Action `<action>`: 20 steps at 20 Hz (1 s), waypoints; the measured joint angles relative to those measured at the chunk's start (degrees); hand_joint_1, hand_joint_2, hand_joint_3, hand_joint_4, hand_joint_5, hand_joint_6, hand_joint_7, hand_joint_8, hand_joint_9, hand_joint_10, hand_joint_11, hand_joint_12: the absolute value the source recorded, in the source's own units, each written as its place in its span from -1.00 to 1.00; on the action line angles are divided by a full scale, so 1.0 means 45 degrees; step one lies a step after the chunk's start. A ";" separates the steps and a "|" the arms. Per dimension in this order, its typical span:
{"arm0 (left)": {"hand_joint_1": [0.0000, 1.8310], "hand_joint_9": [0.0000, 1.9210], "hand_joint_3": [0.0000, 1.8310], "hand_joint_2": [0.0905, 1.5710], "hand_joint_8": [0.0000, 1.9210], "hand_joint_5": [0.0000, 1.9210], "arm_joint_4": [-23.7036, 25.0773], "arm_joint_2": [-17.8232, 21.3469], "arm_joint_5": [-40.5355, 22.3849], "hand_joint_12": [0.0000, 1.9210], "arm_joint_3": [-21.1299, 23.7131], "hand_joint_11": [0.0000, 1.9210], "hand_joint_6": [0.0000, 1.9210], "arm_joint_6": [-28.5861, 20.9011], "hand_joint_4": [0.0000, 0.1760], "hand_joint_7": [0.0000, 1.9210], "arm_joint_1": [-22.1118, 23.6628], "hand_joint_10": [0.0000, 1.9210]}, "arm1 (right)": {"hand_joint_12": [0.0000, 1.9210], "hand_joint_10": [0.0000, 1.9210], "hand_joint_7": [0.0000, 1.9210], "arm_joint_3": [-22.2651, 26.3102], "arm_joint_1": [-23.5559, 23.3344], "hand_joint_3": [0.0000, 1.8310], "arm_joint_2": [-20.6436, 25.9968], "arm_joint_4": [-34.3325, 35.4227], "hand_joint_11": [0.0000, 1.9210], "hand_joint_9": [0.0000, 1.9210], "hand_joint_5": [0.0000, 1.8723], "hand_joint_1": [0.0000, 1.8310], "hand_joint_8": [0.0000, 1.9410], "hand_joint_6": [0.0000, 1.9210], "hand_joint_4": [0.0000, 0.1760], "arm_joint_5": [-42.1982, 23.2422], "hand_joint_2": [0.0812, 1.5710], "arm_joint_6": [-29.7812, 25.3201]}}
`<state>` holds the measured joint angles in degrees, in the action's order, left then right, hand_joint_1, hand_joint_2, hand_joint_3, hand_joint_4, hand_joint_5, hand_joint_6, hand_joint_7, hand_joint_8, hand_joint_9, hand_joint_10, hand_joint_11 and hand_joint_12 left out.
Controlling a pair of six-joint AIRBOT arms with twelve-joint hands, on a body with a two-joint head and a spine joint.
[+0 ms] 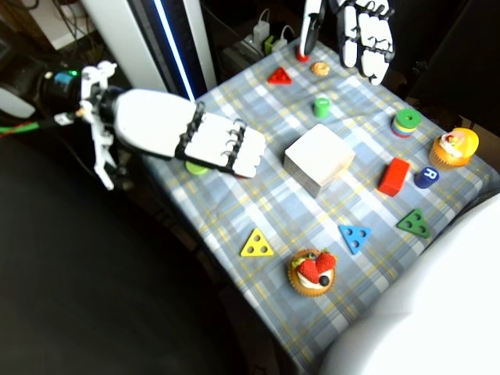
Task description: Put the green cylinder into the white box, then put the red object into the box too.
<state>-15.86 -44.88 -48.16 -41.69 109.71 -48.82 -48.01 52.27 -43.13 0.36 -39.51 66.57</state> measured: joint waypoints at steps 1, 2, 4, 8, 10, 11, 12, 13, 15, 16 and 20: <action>-0.25 -0.91 -1.00 0.33 -1.00 -0.87 0.0029 0.0000 0.0078 -0.26 0.0024 -1.00 -1.00 0.0034 -0.67 -0.89 0.0005 -0.99 | 0.10 -0.89 -1.00 0.0005 0.0005 -0.99 -0.0015 -0.0039 -1.00 -1.00 -1.00 -0.33 -1.00 -1.00 -1.00 0.0005 0.59 0.0000; -0.22 -0.91 -1.00 0.33 -1.00 -0.87 0.0034 0.0000 0.0068 -0.26 0.0024 -1.00 -1.00 0.0044 -0.61 -0.88 0.0005 -0.99 | 0.07 -0.89 -1.00 0.0005 0.0005 -1.00 -0.0024 -0.0029 -1.00 -0.99 -1.00 -0.35 -1.00 -1.00 -1.00 0.0005 0.60 -0.0005; -0.23 -0.96 -1.00 0.34 -1.00 -0.89 -0.0024 -0.0029 0.0058 -0.50 0.0019 -1.00 -1.00 0.0053 -0.37 -0.92 0.0000 -1.00 | 0.00 -0.87 -1.00 0.0005 0.0005 -1.00 -0.0029 0.0034 -1.00 -0.99 -1.00 -0.37 -1.00 -1.00 -1.00 -0.0005 0.59 0.0000; -0.04 -0.94 -1.00 0.30 -0.99 -0.85 -0.0131 -0.0228 0.0267 -0.85 -0.0005 -1.00 -0.99 0.0277 -0.50 -0.90 -0.0126 -0.99 | -0.16 -0.87 -1.00 -0.0019 0.0005 -1.00 -0.0155 0.0296 -1.00 -1.00 -1.00 -0.36 -1.00 -1.00 -1.00 -0.0024 0.61 -0.0005; 0.06 -0.88 -1.00 0.25 -0.99 -0.81 -0.0510 -0.0228 0.0461 -0.75 -0.0029 -1.00 -0.99 0.0607 -0.40 -0.83 -0.0253 -0.98 | -0.14 -0.87 -1.00 -0.0068 0.0005 -1.00 -0.0155 0.0423 -1.00 -1.00 -1.00 -0.35 -1.00 -1.00 -1.00 -0.0073 0.61 0.0000; 0.12 -0.85 -1.00 0.22 -0.99 -0.77 -0.0743 -0.0272 0.0607 -0.68 -0.0165 -1.00 -0.99 0.0627 -0.40 -0.77 -0.0369 -0.98 | -0.12 -0.88 -1.00 -0.0121 0.0005 -1.00 -0.0170 0.0461 -1.00 -1.00 -1.00 -0.36 -1.00 -1.00 -1.00 -0.0126 0.61 0.0000; 0.16 -0.83 -1.00 0.22 -0.99 -0.75 -0.1098 -0.0296 0.0627 -0.69 -0.0194 -1.00 -0.99 0.0670 -0.35 -0.73 -0.0476 -0.98 | -0.12 -0.90 -1.00 -0.0131 0.0010 -1.00 -0.0170 0.0578 -1.00 -1.00 -1.00 -0.35 -1.00 -1.00 -1.00 -0.0155 0.61 0.0000; 0.18 -0.80 -1.00 0.21 -1.00 -0.72 -0.1258 -0.0306 0.0719 -0.66 -0.0209 -1.00 -0.99 0.0874 -0.43 -0.70 -0.0539 -0.98 | -0.22 -0.93 -1.00 -0.0126 0.0044 -1.00 -0.0180 0.0593 -1.00 -0.99 -1.00 -0.35 -1.00 -1.00 -1.00 -0.0209 0.61 0.0000; 0.19 -0.77 -1.00 0.24 -0.99 -0.71 -0.1758 -0.0539 0.0758 -0.59 -0.0248 -1.00 -0.99 0.1491 -0.38 -0.66 -0.0636 -0.98 | -0.33 -0.93 -1.00 -0.0126 0.0058 -1.00 -0.0204 0.0661 -1.00 -0.99 -1.00 -0.35 -1.00 -1.00 -1.00 -0.0393 0.60 0.0000; 0.20 -0.74 -1.00 0.24 -0.99 -0.69 -0.1957 -0.0729 0.0816 -0.48 -0.0291 -1.00 -0.99 0.1753 -0.39 -0.63 -0.0670 -0.97 | -0.35 -0.93 -1.00 -0.0126 0.0058 -1.00 -0.0204 0.0690 -1.00 -0.99 -1.00 -0.34 -1.00 -1.00 -1.00 -0.0529 0.60 0.0000; 0.23 -0.61 -1.00 0.24 -0.98 -0.59 -0.2701 -0.1277 0.1287 0.04 -0.0733 -1.00 -0.98 0.2263 -0.56 -0.51 -0.0699 -0.95 | -0.20 -0.91 -1.00 -0.0126 0.0121 -1.00 -0.0204 0.0772 -1.00 -1.00 -1.00 -0.33 -1.00 -1.00 -1.00 -0.0685 0.62 -0.0005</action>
<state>-28.01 -50.63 -42.37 -44.99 119.90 -51.96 -48.58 52.82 -44.05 3.84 -42.59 66.54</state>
